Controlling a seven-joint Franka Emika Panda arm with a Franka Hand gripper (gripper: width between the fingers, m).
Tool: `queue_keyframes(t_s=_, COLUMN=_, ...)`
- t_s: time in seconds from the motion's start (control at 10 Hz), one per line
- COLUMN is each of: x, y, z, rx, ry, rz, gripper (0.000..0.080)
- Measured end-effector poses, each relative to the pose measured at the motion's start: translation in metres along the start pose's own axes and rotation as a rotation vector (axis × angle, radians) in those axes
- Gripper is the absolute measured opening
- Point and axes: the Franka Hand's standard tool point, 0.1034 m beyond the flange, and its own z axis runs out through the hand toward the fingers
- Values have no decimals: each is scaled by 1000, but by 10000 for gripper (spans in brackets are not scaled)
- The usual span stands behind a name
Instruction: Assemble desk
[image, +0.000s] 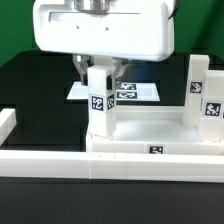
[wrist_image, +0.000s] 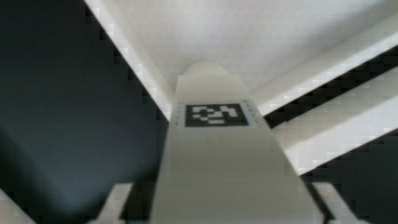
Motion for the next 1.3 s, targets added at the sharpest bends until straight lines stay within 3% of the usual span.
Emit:
queue_keyframes(t_s=0.2, x=0, y=-1, z=0, rx=1, ry=2, rz=118, gripper=288)
queue_keyframes(t_s=0.3, x=0, y=-1, z=0, rx=1, ry=1, rz=89, gripper=418)
queue_keyframes(t_s=0.4, x=0, y=-1, z=0, rx=1, ry=1, rz=62, gripper=418)
queue_keyframes(t_s=0.5, x=-2, y=-3, z=0, rx=2, ry=0, rz=50, gripper=551)
queue_keyframes(t_s=0.6, x=-4, y=-7, z=1, rx=3, ry=-1, rz=28, gripper=629)
queue_keyframes(t_s=1.3, x=-5, y=-9, z=1, rx=-6, ry=1, rz=-562, gripper=649)
